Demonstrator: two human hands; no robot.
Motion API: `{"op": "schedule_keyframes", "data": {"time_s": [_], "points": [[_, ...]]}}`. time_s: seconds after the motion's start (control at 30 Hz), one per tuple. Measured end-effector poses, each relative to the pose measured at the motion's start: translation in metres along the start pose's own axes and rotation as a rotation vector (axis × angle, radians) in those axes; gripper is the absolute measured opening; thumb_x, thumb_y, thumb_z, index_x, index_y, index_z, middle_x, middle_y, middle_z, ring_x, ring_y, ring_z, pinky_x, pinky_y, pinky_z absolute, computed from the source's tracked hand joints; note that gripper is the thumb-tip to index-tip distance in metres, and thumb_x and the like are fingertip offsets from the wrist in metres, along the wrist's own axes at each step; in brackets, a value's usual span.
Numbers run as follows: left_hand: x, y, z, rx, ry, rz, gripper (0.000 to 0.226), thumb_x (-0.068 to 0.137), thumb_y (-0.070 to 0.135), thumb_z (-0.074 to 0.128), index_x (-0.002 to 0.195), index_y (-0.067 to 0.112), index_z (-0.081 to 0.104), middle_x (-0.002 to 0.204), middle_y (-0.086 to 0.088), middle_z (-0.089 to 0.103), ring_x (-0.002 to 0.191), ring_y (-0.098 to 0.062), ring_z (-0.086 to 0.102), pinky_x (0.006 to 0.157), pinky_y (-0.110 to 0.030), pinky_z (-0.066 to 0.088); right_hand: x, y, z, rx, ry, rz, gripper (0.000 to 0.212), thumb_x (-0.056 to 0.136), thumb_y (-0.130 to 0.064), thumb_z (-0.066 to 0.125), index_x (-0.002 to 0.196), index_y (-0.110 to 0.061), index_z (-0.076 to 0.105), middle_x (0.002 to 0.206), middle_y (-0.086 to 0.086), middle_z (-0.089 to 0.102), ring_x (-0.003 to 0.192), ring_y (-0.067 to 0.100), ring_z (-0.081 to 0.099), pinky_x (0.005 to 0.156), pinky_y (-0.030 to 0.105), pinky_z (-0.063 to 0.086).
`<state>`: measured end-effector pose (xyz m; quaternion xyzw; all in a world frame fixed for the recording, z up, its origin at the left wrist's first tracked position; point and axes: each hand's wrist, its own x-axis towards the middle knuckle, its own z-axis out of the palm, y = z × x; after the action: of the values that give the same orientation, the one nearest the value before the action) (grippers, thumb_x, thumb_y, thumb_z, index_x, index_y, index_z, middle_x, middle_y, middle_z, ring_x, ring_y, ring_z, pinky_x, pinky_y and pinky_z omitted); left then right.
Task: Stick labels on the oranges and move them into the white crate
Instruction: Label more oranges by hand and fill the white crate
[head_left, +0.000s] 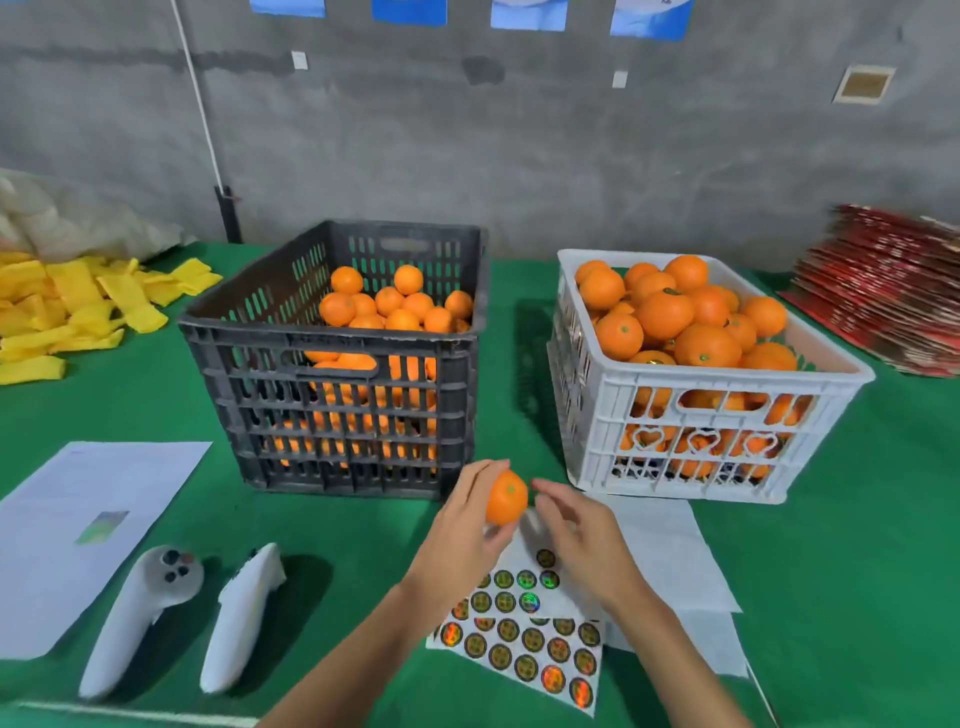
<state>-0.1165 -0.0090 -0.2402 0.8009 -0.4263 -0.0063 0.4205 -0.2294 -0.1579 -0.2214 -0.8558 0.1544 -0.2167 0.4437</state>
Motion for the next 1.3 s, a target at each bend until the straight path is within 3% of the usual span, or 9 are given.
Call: {"op": "schedule_keyframes", "data": {"time_s": [0.07, 0.2, 0.4, 0.6, 0.67, 0.83, 1.0, 1.2, 1.3], "points": [[-0.006, -0.008, 0.009, -0.049, -0.047, -0.049, 0.067, 0.093, 0.029, 0.073, 0.146, 0.042, 0.033, 0.148, 0.026, 0.026, 0.121, -0.008, 0.054, 0.092, -0.005, 0.039, -0.011, 0.021, 0.001, -0.232, -0.079, 0.018, 0.044, 0.101, -0.050, 0.054, 0.141, -0.029, 0.058, 0.143, -0.009, 0.058, 0.130, 0.004, 0.051, 0.112, 0.029, 0.043], [-0.010, -0.013, 0.015, -0.040, -0.064, -0.070, 0.069, 0.094, 0.026, 0.071, 0.149, 0.040, 0.032, 0.149, 0.024, 0.024, 0.120, -0.009, 0.054, 0.098, -0.021, 0.047, -0.024, 0.038, 0.003, -0.420, -0.159, -0.016, 0.074, 0.093, -0.069, 0.054, 0.150, -0.022, 0.050, 0.159, -0.011, 0.039, 0.147, 0.006, 0.032, 0.122, 0.024, 0.022], [-0.011, -0.010, 0.015, -0.014, -0.092, -0.080, 0.070, 0.098, 0.026, 0.066, 0.153, 0.038, 0.026, 0.151, 0.021, 0.021, 0.122, -0.010, 0.052, 0.102, -0.027, 0.049, -0.028, 0.044, 0.004, -0.365, -0.072, -0.033, 0.050, 0.092, -0.054, 0.068, 0.130, -0.022, 0.071, 0.154, -0.008, 0.049, 0.144, 0.009, 0.040, 0.121, 0.027, 0.029], [-0.012, -0.014, 0.017, -0.013, -0.095, -0.092, 0.070, 0.098, 0.029, 0.065, 0.153, 0.040, 0.023, 0.151, 0.024, 0.019, 0.123, -0.009, 0.053, 0.102, -0.028, 0.049, -0.030, 0.044, 0.006, -0.362, -0.031, -0.054, 0.035, 0.092, -0.055, 0.068, 0.115, -0.030, 0.077, 0.143, -0.019, 0.056, 0.134, 0.000, 0.045, 0.117, 0.029, 0.031], [-0.012, -0.014, 0.017, -0.018, -0.094, -0.096, 0.071, 0.098, 0.030, 0.065, 0.153, 0.041, 0.023, 0.150, 0.024, 0.018, 0.123, -0.010, 0.053, 0.102, -0.030, 0.049, -0.031, 0.042, 0.004, -0.363, -0.034, -0.053, 0.037, 0.091, -0.058, 0.067, 0.116, -0.033, 0.076, 0.142, -0.023, 0.054, 0.134, -0.004, 0.042, 0.118, 0.027, 0.029], [-0.011, -0.022, 0.018, -0.030, -0.074, -0.073, 0.070, 0.097, 0.033, 0.065, 0.150, 0.048, 0.021, 0.148, 0.026, 0.019, 0.120, -0.008, 0.053, 0.100, -0.029, 0.049, -0.035, 0.046, 0.001, -0.404, -0.184, -0.018, 0.076, 0.083, -0.082, 0.055, 0.144, -0.036, 0.057, 0.154, -0.033, 0.026, 0.141, -0.013, 0.015, 0.118, 0.013, 0.005], [-0.009, -0.022, 0.021, -0.043, -0.064, -0.070, 0.071, 0.096, 0.033, 0.067, 0.149, 0.047, 0.023, 0.148, 0.027, 0.019, 0.122, -0.006, 0.050, 0.103, -0.029, 0.047, -0.035, 0.046, -0.003, -0.434, -0.157, -0.076, 0.053, 0.096, -0.066, 0.052, 0.135, -0.033, 0.066, 0.155, -0.018, 0.043, 0.146, 0.002, 0.033, 0.121, 0.018, 0.016], [-0.011, -0.026, 0.021, -0.112, -0.032, -0.079, 0.070, 0.092, 0.039, 0.069, 0.140, 0.060, 0.022, 0.144, 0.033, 0.023, 0.117, 0.006, 0.050, 0.092, -0.014, 0.043, -0.036, 0.047, -0.005, -0.409, -0.207, -0.071, 0.074, 0.082, -0.080, 0.057, 0.140, -0.035, 0.061, 0.155, -0.027, 0.036, 0.145, -0.010, 0.021, 0.116, 0.008, 0.006], [-0.011, -0.026, 0.022, -0.134, -0.024, -0.075, 0.071, 0.092, 0.039, 0.070, 0.139, 0.061, 0.022, 0.143, 0.034, 0.024, 0.122, 0.016, 0.043, 0.087, -0.009, 0.041, -0.036, 0.046, -0.005, -0.395, -0.191, -0.092, 0.065, 0.088, -0.071, 0.059, 0.138, -0.030, 0.064, 0.153, -0.023, 0.042, 0.144, -0.009, 0.025, 0.116, 0.007, 0.009]]}}
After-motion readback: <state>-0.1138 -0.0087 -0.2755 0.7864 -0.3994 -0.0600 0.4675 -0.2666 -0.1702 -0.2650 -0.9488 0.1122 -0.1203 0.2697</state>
